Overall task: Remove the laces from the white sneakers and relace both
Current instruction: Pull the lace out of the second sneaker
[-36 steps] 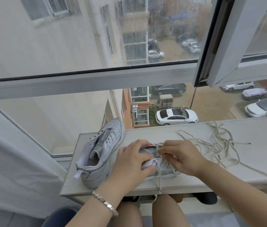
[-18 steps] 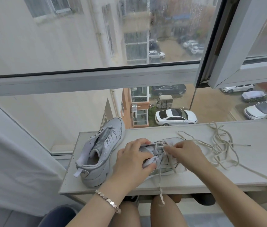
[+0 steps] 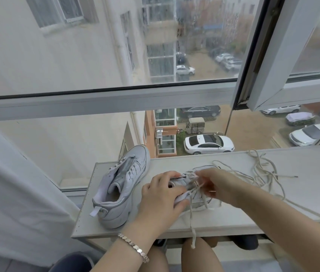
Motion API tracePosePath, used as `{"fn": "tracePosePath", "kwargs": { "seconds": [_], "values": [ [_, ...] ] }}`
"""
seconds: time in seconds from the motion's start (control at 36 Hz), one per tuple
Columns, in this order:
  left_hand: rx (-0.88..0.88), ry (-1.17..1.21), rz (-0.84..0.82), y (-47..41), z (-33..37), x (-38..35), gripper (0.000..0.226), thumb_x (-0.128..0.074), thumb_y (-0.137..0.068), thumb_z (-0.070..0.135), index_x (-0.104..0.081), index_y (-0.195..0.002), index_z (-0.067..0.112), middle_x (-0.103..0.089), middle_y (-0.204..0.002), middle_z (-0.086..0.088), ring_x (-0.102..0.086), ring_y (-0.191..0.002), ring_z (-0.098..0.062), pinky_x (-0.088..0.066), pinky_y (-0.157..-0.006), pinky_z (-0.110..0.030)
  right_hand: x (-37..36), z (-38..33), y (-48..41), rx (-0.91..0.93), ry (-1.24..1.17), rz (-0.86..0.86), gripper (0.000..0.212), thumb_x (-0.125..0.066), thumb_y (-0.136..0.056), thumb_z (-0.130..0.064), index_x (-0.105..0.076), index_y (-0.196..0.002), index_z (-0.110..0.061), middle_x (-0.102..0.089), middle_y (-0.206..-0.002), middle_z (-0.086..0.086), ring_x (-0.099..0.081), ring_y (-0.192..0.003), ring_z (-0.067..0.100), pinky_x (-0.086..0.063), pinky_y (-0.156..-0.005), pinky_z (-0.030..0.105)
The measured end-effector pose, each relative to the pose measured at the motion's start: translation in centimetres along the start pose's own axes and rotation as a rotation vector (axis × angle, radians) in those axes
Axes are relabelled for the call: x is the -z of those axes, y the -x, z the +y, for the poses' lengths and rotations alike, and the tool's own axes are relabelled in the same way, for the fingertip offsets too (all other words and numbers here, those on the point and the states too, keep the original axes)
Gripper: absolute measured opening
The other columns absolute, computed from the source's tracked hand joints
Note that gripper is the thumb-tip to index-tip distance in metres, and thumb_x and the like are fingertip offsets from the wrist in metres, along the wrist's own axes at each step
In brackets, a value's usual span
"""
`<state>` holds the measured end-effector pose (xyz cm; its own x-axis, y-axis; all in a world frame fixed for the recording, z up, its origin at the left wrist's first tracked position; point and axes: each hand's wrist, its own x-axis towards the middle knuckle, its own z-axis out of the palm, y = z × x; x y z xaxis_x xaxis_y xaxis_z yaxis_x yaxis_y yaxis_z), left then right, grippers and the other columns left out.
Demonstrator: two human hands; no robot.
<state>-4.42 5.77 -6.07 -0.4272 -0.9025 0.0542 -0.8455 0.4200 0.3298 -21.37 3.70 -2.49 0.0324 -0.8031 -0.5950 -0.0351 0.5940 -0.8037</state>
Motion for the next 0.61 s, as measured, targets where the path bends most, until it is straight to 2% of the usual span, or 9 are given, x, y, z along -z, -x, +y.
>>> {"fn": "tracePosePath", "kwargs": {
  "seconds": [0.11,0.17,0.22,0.31,0.36,0.39,0.44,0.53,0.61],
  "values": [
    [0.007,0.021,-0.016,0.1,-0.2,-0.2,0.028,-0.047,-0.088,0.052,-0.058,-0.11,0.04,-0.023,-0.141,0.024,-0.027,-0.125,-0.007,-0.024,-0.097,-0.031,1.4,-1.6,-0.5,-0.094,-0.236,-0.108,0.031,-0.052,-0.088,-0.017,-0.041,-0.06,-0.014,-0.043,-0.04,0.002,-0.052,-0.05,0.019,-0.042,-0.059,0.027],
    [0.009,0.023,-0.029,0.0,-0.2,-0.2,0.027,-0.047,-0.088,0.052,-0.058,-0.109,0.039,-0.022,-0.142,0.023,-0.028,-0.124,-0.009,-0.023,-0.096,-0.031,2.6,-2.5,-0.7,-0.133,-0.229,-0.123,0.03,-0.057,-0.086,-0.021,-0.043,-0.061,-0.012,-0.033,-0.038,-0.001,-0.046,-0.038,0.017,-0.047,-0.054,0.026],
    [0.012,0.01,-0.041,-0.1,-0.2,-0.1,0.028,-0.045,-0.089,0.052,-0.058,-0.111,0.039,-0.021,-0.142,0.022,-0.029,-0.124,-0.01,-0.023,-0.093,-0.031,3.8,-3.3,-0.9,-0.073,0.108,-0.117,0.03,-0.061,-0.085,-0.019,-0.045,-0.06,-0.012,-0.031,-0.041,-0.004,-0.034,-0.033,0.011,-0.041,-0.043,0.02],
    [0.015,-0.014,-0.068,-0.3,0.0,0.0,0.029,-0.043,-0.09,0.05,-0.055,-0.115,0.041,-0.02,-0.141,0.021,-0.029,-0.123,-0.012,-0.023,-0.092,-0.032,5.0,-4.4,-0.9,0.281,1.003,0.112,0.026,-0.068,-0.074,-0.013,-0.052,-0.054,-0.017,-0.045,-0.047,-0.006,-0.042,-0.041,0.006,-0.035,-0.04,0.013],
    [0.015,-0.026,-0.075,-0.3,0.2,-0.1,0.029,-0.043,-0.091,0.049,-0.054,-0.116,0.041,-0.02,-0.141,0.021,-0.029,-0.123,-0.012,-0.024,-0.094,-0.032,5.1,-4.7,-1.0,0.493,1.181,0.224,0.027,-0.069,-0.07,-0.012,-0.05,-0.053,-0.022,-0.05,-0.052,-0.01,-0.047,-0.051,0.006,-0.032,-0.043,0.011],
    [0.019,-0.023,-0.076,-0.4,0.2,0.0,0.028,-0.044,-0.091,0.049,-0.054,-0.116,0.04,-0.019,-0.141,0.021,-0.028,-0.124,-0.012,-0.024,-0.095,-0.032,5.0,-4.6,-1.3,0.573,1.143,0.27,0.03,-0.072,-0.071,-0.014,-0.049,-0.054,-0.022,-0.05,-0.054,-0.01,-0.049,-0.053,0.007,-0.031,-0.044,0.012],
    [0.029,-0.015,-0.079,-0.4,0.2,0.0,0.028,-0.044,-0.091,0.048,-0.054,-0.115,0.04,-0.019,-0.142,0.022,-0.027,-0.125,-0.012,-0.024,-0.097,-0.031,4.6,-3.9,-2.1,0.587,0.732,0.317,0.031,-0.077,-0.073,-0.017,-0.05,-0.058,-0.017,-0.048,-0.052,-0.007,-0.052,-0.047,0.008,-0.036,-0.042,0.01],
    [0.026,-0.029,-0.078,-0.3,0.2,0.0,0.027,-0.043,-0.091,0.049,-0.054,-0.114,0.04,-0.018,-0.143,0.022,-0.028,-0.125,-0.011,-0.025,-0.096,-0.03,4.5,-2.5,-2.7,0.099,-0.121,0.101,0.022,-0.066,-0.085,-0.013,-0.051,-0.068,-0.012,-0.033,-0.044,-0.004,-0.036,-0.031,0.008,-0.039,-0.036,0.016],
    [0.02,-0.037,-0.075,-0.2,0.3,0.0,0.027,-0.042,-0.091,0.05,-0.055,-0.113,0.04,-0.019,-0.142,0.022,-0.028,-0.125,-0.01,-0.025,-0.095,-0.03,5.3,-1.2,-2.7,-0.037,0.005,0.074,0.032,-0.06,-0.088,-0.021,-0.04,-0.063,-0.015,-0.025,-0.041,-0.006,-0.022,-0.032,0.009,-0.02,-0.032,0.015]
  ]
}}
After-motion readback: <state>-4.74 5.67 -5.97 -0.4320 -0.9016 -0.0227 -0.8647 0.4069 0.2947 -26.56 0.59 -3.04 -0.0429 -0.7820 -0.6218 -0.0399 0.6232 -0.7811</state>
